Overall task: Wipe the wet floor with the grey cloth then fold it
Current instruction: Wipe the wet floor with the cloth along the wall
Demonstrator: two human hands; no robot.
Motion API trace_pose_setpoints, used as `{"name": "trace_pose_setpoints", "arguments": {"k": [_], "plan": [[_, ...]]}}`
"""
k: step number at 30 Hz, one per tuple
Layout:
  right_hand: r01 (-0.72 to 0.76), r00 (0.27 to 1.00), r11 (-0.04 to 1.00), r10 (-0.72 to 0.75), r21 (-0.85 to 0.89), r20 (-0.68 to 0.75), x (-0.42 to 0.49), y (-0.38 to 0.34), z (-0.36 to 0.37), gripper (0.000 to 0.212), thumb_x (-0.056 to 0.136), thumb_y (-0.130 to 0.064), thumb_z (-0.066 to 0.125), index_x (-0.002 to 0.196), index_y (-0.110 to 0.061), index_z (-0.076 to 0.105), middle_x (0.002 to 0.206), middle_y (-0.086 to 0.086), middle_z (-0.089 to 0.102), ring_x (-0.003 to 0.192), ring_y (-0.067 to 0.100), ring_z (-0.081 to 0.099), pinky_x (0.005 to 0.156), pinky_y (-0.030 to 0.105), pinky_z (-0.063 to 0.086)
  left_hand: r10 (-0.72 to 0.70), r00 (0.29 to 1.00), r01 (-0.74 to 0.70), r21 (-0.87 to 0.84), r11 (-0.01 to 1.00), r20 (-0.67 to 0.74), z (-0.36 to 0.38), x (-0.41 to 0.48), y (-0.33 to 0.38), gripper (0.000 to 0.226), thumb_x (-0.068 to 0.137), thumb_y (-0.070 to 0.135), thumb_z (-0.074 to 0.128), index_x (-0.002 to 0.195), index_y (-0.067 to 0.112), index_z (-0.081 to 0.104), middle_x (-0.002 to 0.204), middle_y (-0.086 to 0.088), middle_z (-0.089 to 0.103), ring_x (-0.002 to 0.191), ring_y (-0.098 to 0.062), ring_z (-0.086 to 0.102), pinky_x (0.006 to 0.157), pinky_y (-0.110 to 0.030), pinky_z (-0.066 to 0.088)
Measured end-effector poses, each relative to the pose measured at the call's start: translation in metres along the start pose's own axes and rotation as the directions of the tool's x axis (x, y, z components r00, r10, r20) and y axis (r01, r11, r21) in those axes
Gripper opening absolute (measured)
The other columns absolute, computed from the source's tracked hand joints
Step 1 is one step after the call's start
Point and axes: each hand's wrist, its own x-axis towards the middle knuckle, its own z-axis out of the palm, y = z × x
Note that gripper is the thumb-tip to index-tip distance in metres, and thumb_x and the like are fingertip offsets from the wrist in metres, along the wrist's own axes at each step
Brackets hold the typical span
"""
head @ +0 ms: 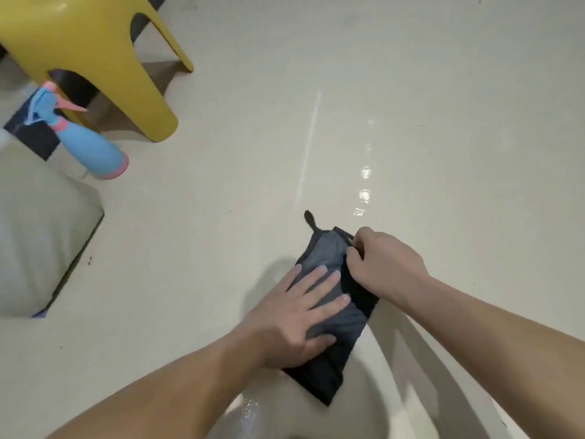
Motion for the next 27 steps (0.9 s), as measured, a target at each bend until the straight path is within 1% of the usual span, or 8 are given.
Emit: {"name": "trace_pose_setpoints", "arguments": {"k": [3, 6, 9, 11, 13, 18, 23, 27], "plan": [[0.056, 0.998, 0.991, -0.059, 0.118, 0.029, 0.007, -0.031, 0.008, 0.020, 0.098, -0.034, 0.044, 0.114, -0.026, 0.055, 0.100, -0.007, 0.065, 0.093, 0.021, 0.060, 0.073, 0.035, 0.046, -0.336, 0.941, 0.335, 0.033, 0.942, 0.037, -0.003, -0.030, -0.047, 0.069, 0.102, 0.066, 0.014, 0.162, 0.036, -0.004, 0.170, 0.000, -0.016, 0.154, -0.019, -0.024, 0.126, -0.051, -0.001], [0.131, 0.989, 0.978, -0.142, 0.165, 0.052, 0.005, -0.058, 0.018, 0.032, 0.100, -0.034, 0.043, 0.130, -0.030, 0.053, 0.120, -0.009, 0.060, 0.108, 0.016, 0.057, 0.086, 0.037, 0.048, -0.632, 0.769, 0.635, -0.003, 0.773, 0.095, -0.001, -0.074, -0.070, 0.070, 0.100, 0.066, 0.002, 0.158, 0.034, -0.023, 0.167, -0.002, -0.029, 0.151, -0.022, -0.032, 0.126, -0.051, -0.006], [0.189, 0.978, 0.966, -0.202, 0.177, 0.058, 0.002, -0.074, 0.033, 0.033, 0.101, -0.034, 0.044, 0.132, -0.030, 0.054, 0.125, -0.011, 0.058, 0.115, 0.013, 0.055, 0.087, 0.035, 0.047, -0.765, 0.621, 0.783, -0.082, 0.617, 0.173, 0.009, -0.108, -0.061, 0.069, 0.101, 0.063, -0.001, 0.154, 0.032, -0.031, 0.162, -0.003, -0.038, 0.148, -0.024, -0.038, 0.125, -0.050, -0.011], [0.224, 0.969, 0.959, -0.238, 0.174, 0.067, 0.000, -0.084, 0.042, 0.032, 0.101, -0.036, 0.045, 0.131, -0.030, 0.056, 0.125, -0.010, 0.059, 0.117, 0.014, 0.054, 0.088, 0.035, 0.047, -0.787, 0.584, 0.812, -0.112, 0.573, 0.199, 0.014, -0.127, -0.038, 0.069, 0.102, 0.061, 0.001, 0.153, 0.031, -0.033, 0.160, -0.003, -0.042, 0.145, -0.024, -0.044, 0.124, -0.051, -0.014], [0.279, 0.953, 0.951, -0.291, 0.133, 0.088, 0.000, -0.096, 0.053, 0.032, 0.101, -0.037, 0.044, 0.129, -0.029, 0.057, 0.122, -0.008, 0.059, 0.116, 0.015, 0.053, 0.084, 0.035, 0.046, -0.763, 0.610, 0.792, -0.144, 0.593, 0.212, 0.024, -0.143, -0.013, 0.069, 0.103, 0.061, 0.005, 0.154, 0.031, -0.031, 0.160, -0.002, -0.043, 0.143, -0.025, -0.046, 0.123, -0.053, -0.015], [0.433, 0.896, 0.899, -0.421, -0.062, 0.139, 0.000, -0.122, 0.075, 0.031, 0.101, -0.038, 0.040, 0.122, -0.026, 0.060, 0.114, -0.007, 0.058, 0.110, 0.020, 0.051, 0.077, 0.033, 0.048, -0.683, 0.718, 0.696, -0.106, 0.711, 0.134, 0.036, -0.155, -0.006, 0.074, 0.103, 0.066, 0.014, 0.163, 0.028, -0.005, 0.169, -0.006, -0.019, 0.152, -0.031, -0.028, 0.120, -0.057, -0.006], [0.503, 0.864, 0.850, -0.486, -0.160, 0.134, 0.012, -0.131, 0.083, 0.024, 0.098, -0.040, 0.041, 0.108, -0.027, 0.059, 0.103, -0.011, 0.052, 0.106, 0.016, 0.050, 0.066, 0.032, 0.045, -0.538, 0.835, 0.547, -0.066, 0.835, 0.119, 0.020, -0.143, -0.064, 0.076, 0.099, 0.070, 0.017, 0.161, 0.035, -0.009, 0.168, -0.002, -0.024, 0.151, -0.024, -0.032, 0.124, -0.053, -0.012], [0.552, 0.831, 0.815, -0.519, -0.178, 0.200, 0.031, -0.145, 0.082, 0.027, 0.098, -0.041, 0.044, 0.119, -0.027, 0.054, 0.114, -0.012, 0.050, 0.117, 0.012, 0.045, 0.067, 0.031, 0.044, -0.538, 0.831, 0.547, -0.036, 0.836, 0.142, 0.007, -0.118, -0.119, 0.073, 0.098, 0.072, 0.006, 0.158, 0.039, -0.020, 0.165, 0.001, -0.032, 0.148, -0.020, -0.037, 0.124, -0.050, -0.015]]}}
